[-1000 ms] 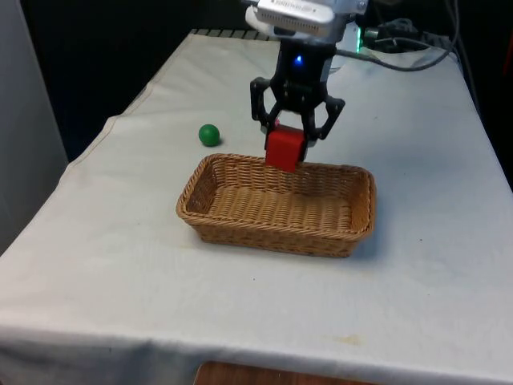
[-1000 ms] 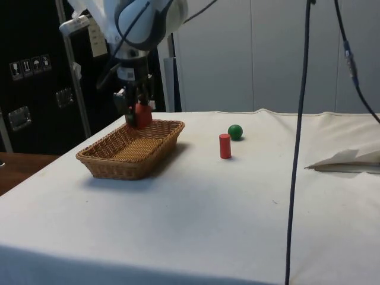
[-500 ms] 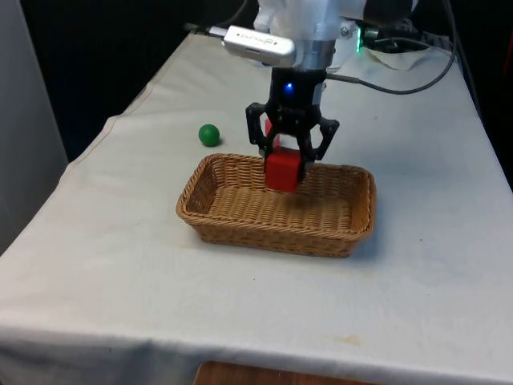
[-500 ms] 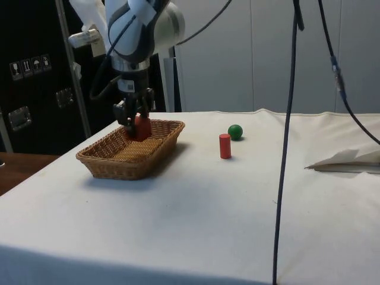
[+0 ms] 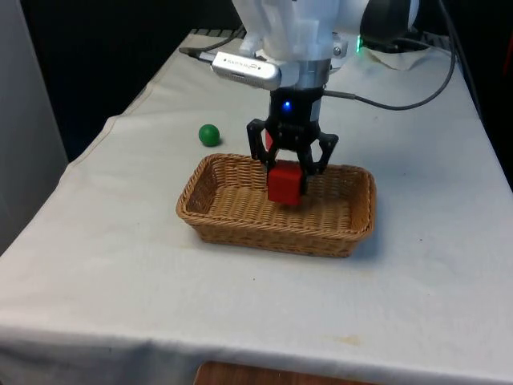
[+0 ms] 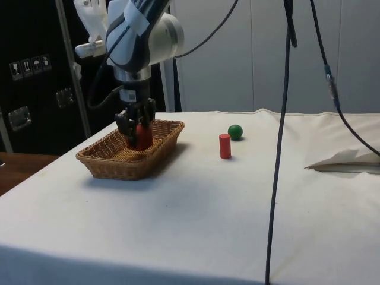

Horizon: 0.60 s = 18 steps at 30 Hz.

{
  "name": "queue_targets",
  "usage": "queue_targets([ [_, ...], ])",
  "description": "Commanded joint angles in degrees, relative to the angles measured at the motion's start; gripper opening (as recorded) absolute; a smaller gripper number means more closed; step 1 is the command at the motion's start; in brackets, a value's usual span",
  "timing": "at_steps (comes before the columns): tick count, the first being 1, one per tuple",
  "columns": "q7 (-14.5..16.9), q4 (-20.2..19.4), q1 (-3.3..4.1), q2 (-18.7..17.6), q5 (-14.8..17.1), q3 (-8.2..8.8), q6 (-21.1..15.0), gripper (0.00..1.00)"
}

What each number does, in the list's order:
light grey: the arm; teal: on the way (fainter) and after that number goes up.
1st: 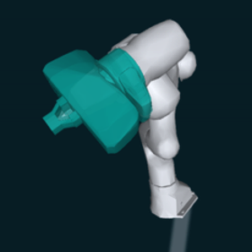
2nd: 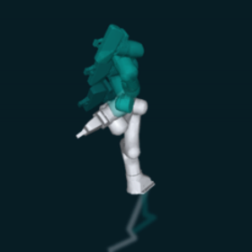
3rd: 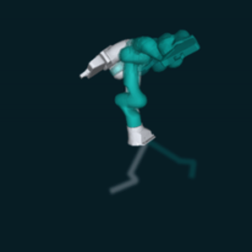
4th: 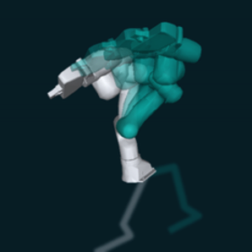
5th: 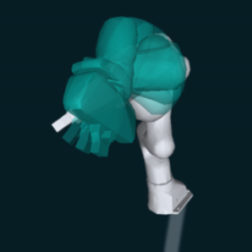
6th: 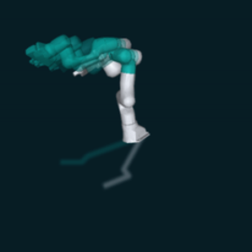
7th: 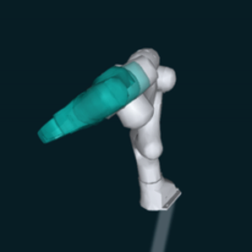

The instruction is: Pick up the object to the left of the cylinder and place it into the basket.

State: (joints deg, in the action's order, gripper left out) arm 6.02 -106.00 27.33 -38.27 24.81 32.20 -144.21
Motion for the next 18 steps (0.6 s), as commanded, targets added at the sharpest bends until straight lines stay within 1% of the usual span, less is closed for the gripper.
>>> queue_targets([
  [1, 0.63, 0.29, -0.52, -0.17, 0.69, -0.63, -0.23, 0.01],
  [2, 0.06, 0.06, 0.0, -0.29, 0.11, 0.0, 0.0, 0.01],
  [3, 0.46, 0.29, -0.34, -0.23, 0.57, -0.4, -0.11, 0.01],
  [5, 0.4, 0.29, -0.29, -0.17, 0.46, -0.29, -0.06, 0.01],
  [6, 0.34, 0.29, -0.23, -0.17, 0.4, -0.29, -0.06, 0.05],
  [7, 0.34, 0.23, -0.17, -0.17, 0.4, -0.23, -0.06, 0.13],
  [8, 0.29, 0.23, -0.11, -0.17, 0.34, -0.17, -0.06, 0.32],
  [10, 0.23, 0.23, -0.11, -0.17, 0.29, -0.11, -0.06, 0.51],
  [11, 0.06, 0.23, 0.0, -0.29, 0.11, 0.06, 0.0, 0.62],
  [12, 0.23, 0.23, -0.11, -0.17, 0.29, -0.06, -0.06, 0.62],
  [15, 0.17, 0.23, -0.06, -0.17, 0.23, -0.06, -0.06, 0.91],
  [16, 0.17, 0.23, 0.0, -0.17, 0.23, 0.0, 0.0, 1.0],
  [18, 0.17, 0.23, 0.0, -0.17, 0.23, 0.0, 0.0, 1.0],
])
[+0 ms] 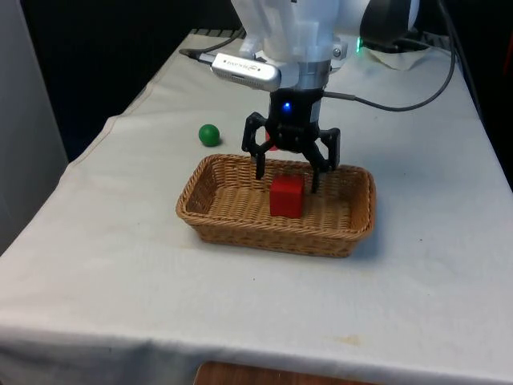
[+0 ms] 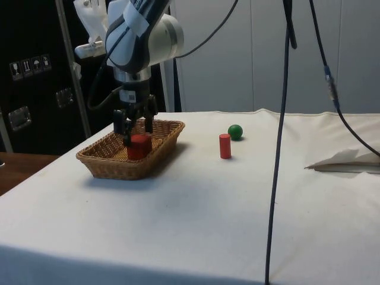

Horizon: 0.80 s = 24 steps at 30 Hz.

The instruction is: Pick up the object to the left of the cylinder and place it into the basket.

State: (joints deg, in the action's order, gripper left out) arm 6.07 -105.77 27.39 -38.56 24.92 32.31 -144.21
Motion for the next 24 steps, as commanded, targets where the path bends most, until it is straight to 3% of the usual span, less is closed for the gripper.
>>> queue_targets([
  [1, 0.11, 0.0, -0.06, 0.11, 0.11, -0.11, 0.0, 1.0],
  [7, 0.0, 0.0, 0.06, 0.29, -0.06, 0.11, 0.17, 1.0],
  [10, -0.06, -0.29, 0.52, 1.43, -0.4, 0.8, 0.86, 1.0],
  [11, 0.0, 0.06, 0.23, 0.52, 0.0, 0.4, 0.17, 1.0],
  [12, -0.06, -0.4, 0.63, 1.78, -0.52, 1.03, 1.03, 1.0],
  [16, -0.29, -0.4, 1.03, 3.15, -1.09, 1.66, 2.29, 1.0],
  [18, -0.4, -0.4, 1.09, 4.24, -1.55, 2.06, 3.15, 1.0],
  [19, 0.0, -0.11, 0.69, 3.9, -0.97, 1.55, 2.86, 1.0],
  [20, -0.46, -0.4, 1.15, 4.58, -1.78, 2.18, 3.5, 1.0],
  [24, -0.63, -0.17, 1.32, 6.07, -2.69, 2.69, 5.21, 1.0],
])
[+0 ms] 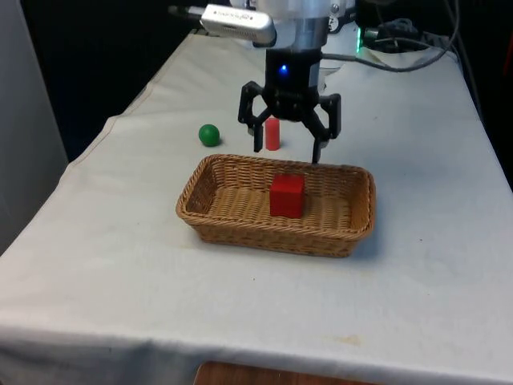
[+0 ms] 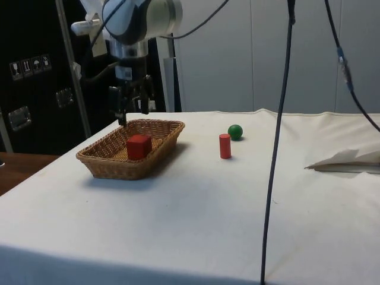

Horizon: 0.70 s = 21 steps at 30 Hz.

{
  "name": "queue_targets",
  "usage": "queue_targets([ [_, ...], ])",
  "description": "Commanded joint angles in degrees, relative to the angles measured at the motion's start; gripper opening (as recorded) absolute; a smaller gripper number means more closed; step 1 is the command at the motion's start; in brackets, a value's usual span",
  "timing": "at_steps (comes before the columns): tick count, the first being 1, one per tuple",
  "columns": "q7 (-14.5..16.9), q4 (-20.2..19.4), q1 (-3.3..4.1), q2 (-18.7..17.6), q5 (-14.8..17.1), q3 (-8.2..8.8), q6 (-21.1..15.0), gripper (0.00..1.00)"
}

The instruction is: Pick up the object to the left of the cylinder and place it into the basket.

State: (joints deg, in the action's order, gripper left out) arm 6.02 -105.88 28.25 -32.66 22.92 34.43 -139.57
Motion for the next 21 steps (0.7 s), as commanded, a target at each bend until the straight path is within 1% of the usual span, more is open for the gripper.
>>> queue_targets([
  [1, -0.63, 0.0, 0.46, 0.4, -0.86, 0.63, 0.97, 1.0],
  [3, -0.69, 0.17, 0.4, 0.8, -1.15, 0.63, 1.83, 1.0],
  [4, -0.17, 0.11, 0.06, 0.8, -0.57, 0.17, 1.26, 1.0],
  [5, -0.69, 0.29, 0.4, 0.97, -1.26, 0.63, 2.35, 1.0],
  [11, -0.57, 1.6, 0.4, 1.49, -1.32, 1.15, 6.19, 1.0],
  [12, -0.17, 1.43, 0.17, 1.2, -0.74, 0.8, 4.98, 1.0],
  [13, -0.52, 1.83, 0.4, 1.55, -1.32, 1.2, 6.76, 1.0],
  [14, -0.52, 2.29, 0.4, 1.6, -1.32, 1.38, 7.85, 1.0],
  [18, -0.46, 3.15, 0.4, 1.72, -1.2, 1.66, 10.08, 1.0],
  [19, -0.17, 3.15, 0.23, 1.43, -0.74, 1.43, 9.17, 1.0],
  [20, -0.4, 3.32, 0.4, 1.72, -1.2, 1.72, 10.54, 1.0],
  [21, -0.4, 3.55, 0.34, 1.78, -1.2, 1.78, 11.12, 1.0],
])
